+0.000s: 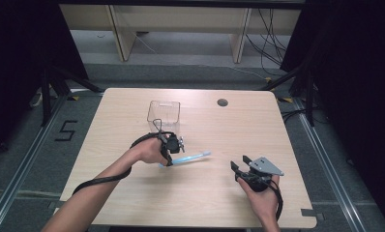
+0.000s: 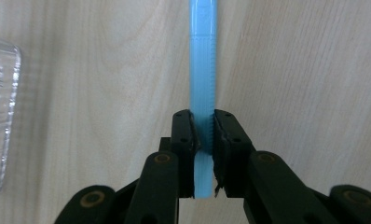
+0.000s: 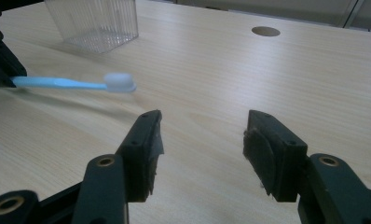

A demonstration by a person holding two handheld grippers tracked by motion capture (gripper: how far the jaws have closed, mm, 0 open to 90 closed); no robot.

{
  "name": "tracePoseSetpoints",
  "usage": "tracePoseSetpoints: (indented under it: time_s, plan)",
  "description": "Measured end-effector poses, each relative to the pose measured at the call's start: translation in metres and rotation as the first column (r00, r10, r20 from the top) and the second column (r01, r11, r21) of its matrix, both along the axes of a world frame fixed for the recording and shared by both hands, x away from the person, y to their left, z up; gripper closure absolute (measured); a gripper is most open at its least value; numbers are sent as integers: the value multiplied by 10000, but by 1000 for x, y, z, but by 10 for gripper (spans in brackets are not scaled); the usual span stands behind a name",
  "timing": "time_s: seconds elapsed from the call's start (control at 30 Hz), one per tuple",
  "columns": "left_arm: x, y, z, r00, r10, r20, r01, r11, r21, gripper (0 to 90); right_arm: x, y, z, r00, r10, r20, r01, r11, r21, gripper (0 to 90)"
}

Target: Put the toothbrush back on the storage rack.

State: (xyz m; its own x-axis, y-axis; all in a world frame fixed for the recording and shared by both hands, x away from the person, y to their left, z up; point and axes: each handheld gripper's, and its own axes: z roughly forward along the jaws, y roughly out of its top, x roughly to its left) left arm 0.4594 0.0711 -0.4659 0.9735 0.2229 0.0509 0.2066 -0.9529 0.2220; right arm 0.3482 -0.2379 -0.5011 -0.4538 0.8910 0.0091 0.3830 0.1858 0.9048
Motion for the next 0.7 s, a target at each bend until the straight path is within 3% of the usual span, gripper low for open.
tracePoseSetpoints:
  time_s: [0.03, 0.07, 0.1, 0.13, 0.23, 0.27, 0.3, 0.37, 0.43, 0.47, 0.5, 0.53, 0.57, 0.6, 0.7]
  plan:
    - [0, 1, 1, 10000, 7, 67, -6, 9999, -142, 785, -2, 2, 0, 9995, -128, -301, 135, 9997, 211, 463]
    - [-2, 5, 3, 9999, 56, 135, -50, 9989, -460, 785, -1, 3, -1, 9998, -129, -158, 134, 9993, 355, 463]
    - [-2, 5, 3, 9999, 56, 135, -50, 9989, -460, 785, -1, 0, 0, 9999, -126, -85, 126, 9999, 1, 463]
    - [-4, 8, 5, 9997, 185, 157, -173, 9972, -725, 785, 0, 0, -1, 9999, -68, 82, 68, 10000, -2, 463]
    - [-5, 12, 7, 9994, 118, 314, -85, 9947, -1025, 785, -1, 1, 0, 9997, -115, -219, 120, 9997, 195, 463]
    - [-6, 14, 7, 9991, 150, 392, -100, 9923, -1234, 785, 0, 0, 0, 9999, -90, 57, 90, 9999, 54, 462]
    - [-7, 16, 8, 9988, 179, 453, -114, 9901, -1400, 785, -2, 2, 0, 9994, -202, -278, 209, 9994, 276, 462]
    - [-10, 21, 10, 9981, 351, 507, -256, 9839, -1767, 785, -1, 2, -1, 9999, -105, -62, 107, 9996, 266, 462]
    - [-11, 25, 11, 9967, 456, 673, -292, 9732, -2281, 785, -2, 3, -1, 9994, -189, -292, 197, 9995, 259, 461]
    - [-12, 29, 12, 9962, 551, 678, -347, 9620, -2708, 785, -2, 4, -1, 9994, -189, -287, 196, 9995, 260, 461]
    - [-12, 29, 12, 9962, 551, 678, -347, 9620, -2708, 785, -2, 4, -1, 9994, -189, -287, 196, 9995, 260, 461]
    - [-14, 30, 12, 9954, 775, 562, -561, 9480, -3133, 785, -2, 4, -1, 9992, -211, -326, 220, 9993, 286, 461]
    - [-14, 33, 13, 9948, 824, 598, -577, 9401, -3360, 785, 0, 2, -1, 10000, -75, 28, 75, 10000, -29, 461]
    - [-15, 36, 13, 9931, 983, 646, -663, 9214, -3829, 785, -1, 3, -1, 9998, -22, -189, 24, 10000, 95, 460]
    - [-15, 41, 14, 9927, 896, 812, -512, 9195, -3898, 785, 0, 3, -1, 10000, 20, -87, -19, 10000, 69, 459]
